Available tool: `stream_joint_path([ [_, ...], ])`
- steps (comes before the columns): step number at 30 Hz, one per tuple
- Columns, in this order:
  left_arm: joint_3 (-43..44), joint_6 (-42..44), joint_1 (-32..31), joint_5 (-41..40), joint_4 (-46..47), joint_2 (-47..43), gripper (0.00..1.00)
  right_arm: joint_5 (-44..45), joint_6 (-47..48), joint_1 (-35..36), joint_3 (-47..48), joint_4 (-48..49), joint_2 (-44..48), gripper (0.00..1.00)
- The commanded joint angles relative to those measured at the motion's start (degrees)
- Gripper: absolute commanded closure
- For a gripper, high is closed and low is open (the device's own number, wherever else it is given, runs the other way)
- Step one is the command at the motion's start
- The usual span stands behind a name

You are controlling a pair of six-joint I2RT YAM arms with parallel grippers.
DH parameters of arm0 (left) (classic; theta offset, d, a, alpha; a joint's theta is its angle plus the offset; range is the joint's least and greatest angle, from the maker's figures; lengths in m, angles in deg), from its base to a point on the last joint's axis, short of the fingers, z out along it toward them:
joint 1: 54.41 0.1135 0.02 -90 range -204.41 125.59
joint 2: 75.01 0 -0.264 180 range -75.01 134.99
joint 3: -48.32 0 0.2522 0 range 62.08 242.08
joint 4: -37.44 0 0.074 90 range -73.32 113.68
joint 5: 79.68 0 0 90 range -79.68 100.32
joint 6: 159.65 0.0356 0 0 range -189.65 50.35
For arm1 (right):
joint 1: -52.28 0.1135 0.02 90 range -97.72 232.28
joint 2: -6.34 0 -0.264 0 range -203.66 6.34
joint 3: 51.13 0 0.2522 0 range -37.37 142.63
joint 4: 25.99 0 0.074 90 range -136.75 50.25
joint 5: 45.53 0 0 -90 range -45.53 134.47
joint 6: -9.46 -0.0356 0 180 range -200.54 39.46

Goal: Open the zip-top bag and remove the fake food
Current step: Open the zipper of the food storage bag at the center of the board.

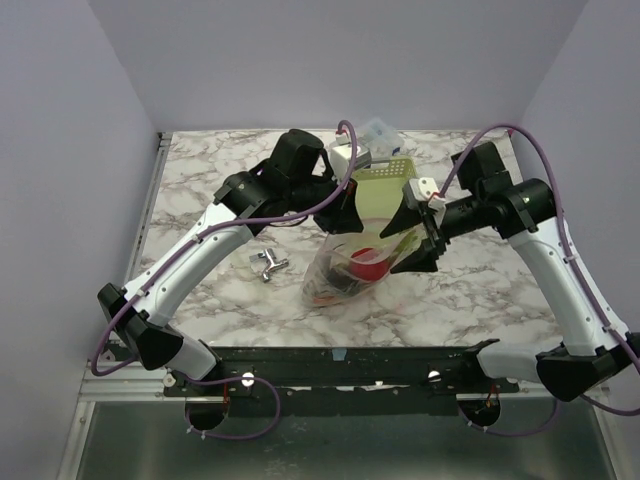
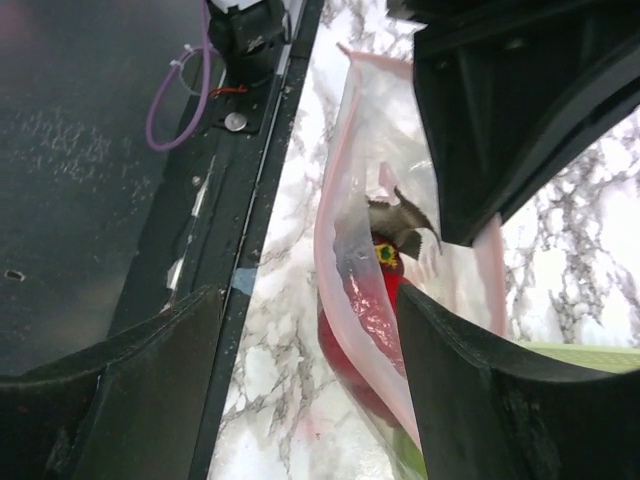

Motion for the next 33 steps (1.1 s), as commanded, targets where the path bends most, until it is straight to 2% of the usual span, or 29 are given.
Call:
stream_joint_path([
  [1, 0.0, -2.3, -0.3, 1.9, 2.9, -0.8, 1.0, 2.6, 3.6, 2.3, -2.5, -1.1, 0.0, 0.27],
  [5, 0.1, -2.9, -0.3, 1.8, 3.1, -0.5, 1.0, 7.8, 3.3, 6.6, -4.1, 1.1, -1.5, 0.31],
  [13, -0.3, -3.7, -0.3, 1.6, 3.4, -0.3, 1.0, 16.3, 2.4, 13.9, -6.9, 4.7, -2.6, 0.47],
  [16, -0.5, -3.9, -0.2, 1.6, 3.6, -0.3, 1.0, 18.6, 1.1, 14.6, -7.7, 7.0, -2.5, 0.57],
  [19, -0.7, -4.0, 0.0, 1.4, 3.5, -0.5, 1.0, 19.0, -1.0, 14.6, -7.5, 9.3, -1.9, 0.77],
  [21, -1.4, -3.8, 0.3, 1.1, 3.4, -1.0, 1.0, 18.9, -1.6, 14.6, -6.5, 9.5, -1.8, 0.86],
  [25, -3.6, -3.5, 1.8, 0.0, 3.4, -3.3, 1.0, 17.8, -3.1, 14.7, -3.7, 9.0, -2.3, 0.97],
  [33, -3.6, -1.9, 9.3, 0.6, 1.2, -8.8, 1.0, 11.8, -5.7, 14.7, 6.8, 7.3, -8.6, 1.0],
])
